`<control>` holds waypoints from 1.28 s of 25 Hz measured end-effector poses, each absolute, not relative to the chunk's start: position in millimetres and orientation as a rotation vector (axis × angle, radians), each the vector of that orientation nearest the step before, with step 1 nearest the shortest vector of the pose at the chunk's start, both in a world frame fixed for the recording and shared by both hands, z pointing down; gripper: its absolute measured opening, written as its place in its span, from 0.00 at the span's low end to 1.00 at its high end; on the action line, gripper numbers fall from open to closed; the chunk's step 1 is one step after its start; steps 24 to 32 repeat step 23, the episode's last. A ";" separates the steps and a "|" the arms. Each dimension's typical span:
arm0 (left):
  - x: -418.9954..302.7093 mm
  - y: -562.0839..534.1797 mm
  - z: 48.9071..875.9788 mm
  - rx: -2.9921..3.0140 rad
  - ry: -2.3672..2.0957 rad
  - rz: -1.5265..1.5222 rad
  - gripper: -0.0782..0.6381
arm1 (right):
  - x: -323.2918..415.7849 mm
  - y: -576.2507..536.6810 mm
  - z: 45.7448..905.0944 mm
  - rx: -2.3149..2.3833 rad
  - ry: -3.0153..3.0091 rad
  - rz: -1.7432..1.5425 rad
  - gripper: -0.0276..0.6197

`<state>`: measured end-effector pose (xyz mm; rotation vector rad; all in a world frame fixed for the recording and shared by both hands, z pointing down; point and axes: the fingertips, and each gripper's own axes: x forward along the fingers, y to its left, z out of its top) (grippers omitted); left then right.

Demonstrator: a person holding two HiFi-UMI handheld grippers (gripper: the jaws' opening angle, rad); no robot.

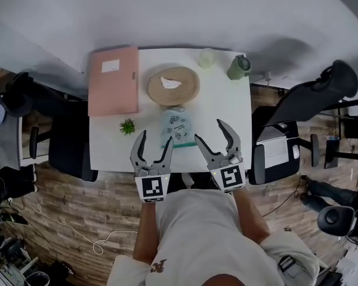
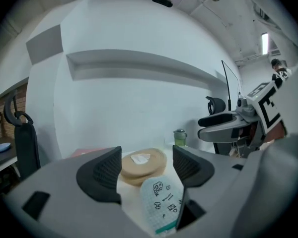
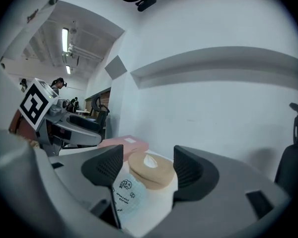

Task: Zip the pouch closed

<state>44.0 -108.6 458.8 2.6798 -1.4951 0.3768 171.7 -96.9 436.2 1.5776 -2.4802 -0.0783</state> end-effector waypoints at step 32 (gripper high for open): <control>90.5 -76.3 388.8 2.715 -1.702 0.242 0.52 | 224.3 -67.0 388.9 1.649 -2.560 -0.208 0.50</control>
